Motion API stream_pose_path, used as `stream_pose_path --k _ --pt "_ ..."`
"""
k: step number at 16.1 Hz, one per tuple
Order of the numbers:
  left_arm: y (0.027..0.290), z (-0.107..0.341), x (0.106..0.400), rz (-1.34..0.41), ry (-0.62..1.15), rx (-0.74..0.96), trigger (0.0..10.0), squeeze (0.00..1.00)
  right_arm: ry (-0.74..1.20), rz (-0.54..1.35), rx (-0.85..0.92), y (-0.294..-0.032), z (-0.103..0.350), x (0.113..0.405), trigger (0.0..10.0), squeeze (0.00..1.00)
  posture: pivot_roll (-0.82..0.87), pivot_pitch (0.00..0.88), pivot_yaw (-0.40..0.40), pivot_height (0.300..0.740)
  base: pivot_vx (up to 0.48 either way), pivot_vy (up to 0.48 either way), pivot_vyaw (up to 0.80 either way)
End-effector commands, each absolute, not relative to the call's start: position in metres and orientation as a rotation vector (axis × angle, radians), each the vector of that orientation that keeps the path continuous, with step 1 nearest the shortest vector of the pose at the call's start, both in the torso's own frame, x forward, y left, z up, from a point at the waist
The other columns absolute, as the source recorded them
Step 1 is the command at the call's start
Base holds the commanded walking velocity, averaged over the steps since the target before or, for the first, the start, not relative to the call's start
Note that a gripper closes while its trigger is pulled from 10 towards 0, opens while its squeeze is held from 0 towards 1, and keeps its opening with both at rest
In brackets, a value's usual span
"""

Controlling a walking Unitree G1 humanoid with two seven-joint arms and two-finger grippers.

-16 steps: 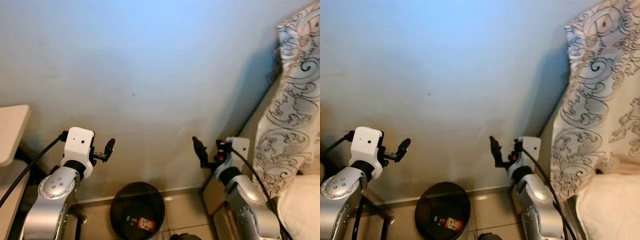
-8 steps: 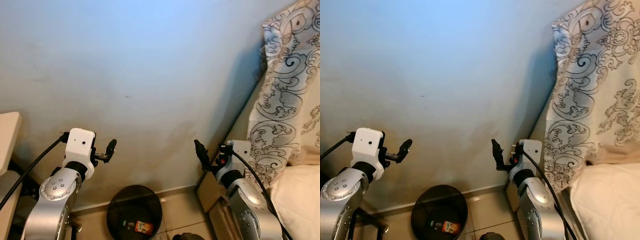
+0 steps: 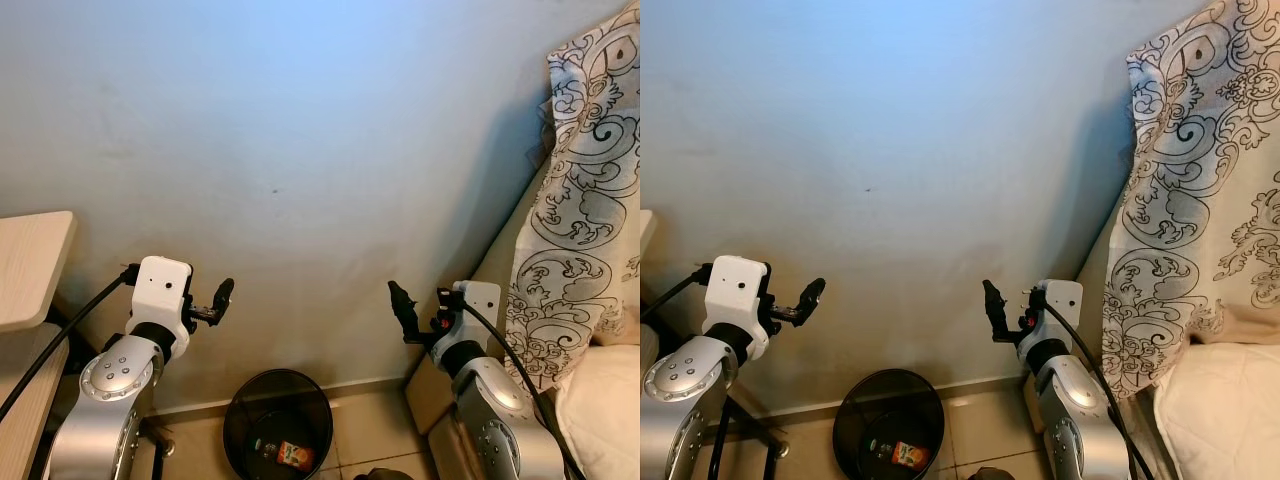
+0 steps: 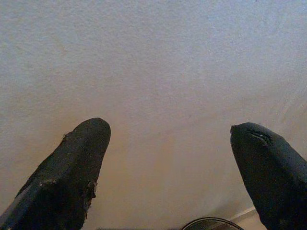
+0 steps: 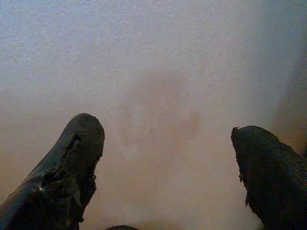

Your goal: Clean up the room

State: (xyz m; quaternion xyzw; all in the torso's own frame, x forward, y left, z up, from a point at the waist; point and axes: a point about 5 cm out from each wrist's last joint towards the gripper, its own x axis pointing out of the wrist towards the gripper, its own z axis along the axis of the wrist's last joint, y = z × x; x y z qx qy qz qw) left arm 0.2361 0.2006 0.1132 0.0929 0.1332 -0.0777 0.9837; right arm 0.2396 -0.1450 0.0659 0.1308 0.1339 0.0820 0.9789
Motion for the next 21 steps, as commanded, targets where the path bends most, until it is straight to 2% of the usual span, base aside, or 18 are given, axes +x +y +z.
stream_pose_path --k 1,12,21 --pt "0.1984 0.1146 0.2371 -0.158 0.264 0.200 10.0 0.00 0.248 0.164 0.249 -0.1458 0.0725 0.2426 10.0 0.00 -0.02 0.000 0.005 0.740 0.000 0.000 0.00" --pt "0.1963 0.1130 0.2389 -0.154 0.265 0.206 10.0 0.00 0.255 0.164 0.234 -0.1490 0.0722 0.2438 10.0 0.00 -0.02 0.000 -0.006 0.740 -0.055 0.000 0.00" --pt "0.1937 0.1114 0.2387 -0.171 0.267 0.203 10.0 0.00 0.241 0.207 0.257 -0.1458 0.0745 0.2436 10.0 0.00 -0.02 0.000 -0.011 0.740 0.000 0.000 -0.78"
